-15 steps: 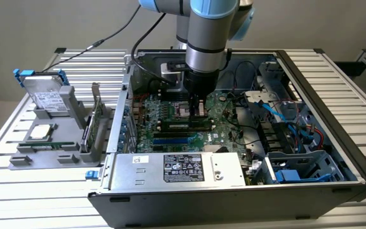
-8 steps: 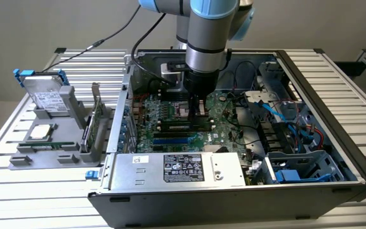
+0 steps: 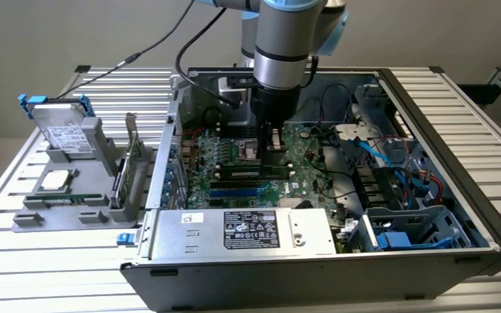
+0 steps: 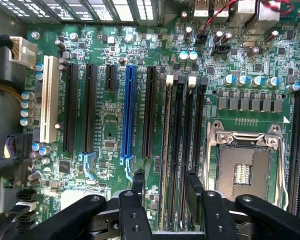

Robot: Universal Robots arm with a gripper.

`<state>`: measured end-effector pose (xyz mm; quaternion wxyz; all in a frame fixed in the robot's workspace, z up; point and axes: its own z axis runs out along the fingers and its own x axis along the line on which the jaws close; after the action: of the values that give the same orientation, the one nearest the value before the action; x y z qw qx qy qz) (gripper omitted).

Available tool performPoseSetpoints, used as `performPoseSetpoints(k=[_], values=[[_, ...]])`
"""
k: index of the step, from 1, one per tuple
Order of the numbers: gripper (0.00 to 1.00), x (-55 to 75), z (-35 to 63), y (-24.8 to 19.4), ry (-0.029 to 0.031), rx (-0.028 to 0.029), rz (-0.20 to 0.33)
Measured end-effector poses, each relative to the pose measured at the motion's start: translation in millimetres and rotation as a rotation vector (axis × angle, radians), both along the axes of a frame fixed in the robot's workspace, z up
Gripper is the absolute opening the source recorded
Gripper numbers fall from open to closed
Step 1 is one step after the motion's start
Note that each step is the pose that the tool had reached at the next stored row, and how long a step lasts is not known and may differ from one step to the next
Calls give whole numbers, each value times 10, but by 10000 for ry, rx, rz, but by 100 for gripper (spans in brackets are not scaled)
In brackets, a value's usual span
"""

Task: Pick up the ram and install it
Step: 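Insert the ram into the slot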

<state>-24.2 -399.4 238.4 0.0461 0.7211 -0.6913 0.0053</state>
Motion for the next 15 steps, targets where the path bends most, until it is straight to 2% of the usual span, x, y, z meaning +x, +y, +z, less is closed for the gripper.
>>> performPoseSetpoints(k=[3,8,9,10,13,14,15], values=[[45,-8,76,0,1,-1,1],[44,-8,78,0,0,1,0],[37,-9,79,0,1,1,0],[37,-8,79,0,1,0,0],[18,-8,79,0,1,1,0],[18,-9,79,0,1,0,0],[13,-8,79,0,1,0,0]])
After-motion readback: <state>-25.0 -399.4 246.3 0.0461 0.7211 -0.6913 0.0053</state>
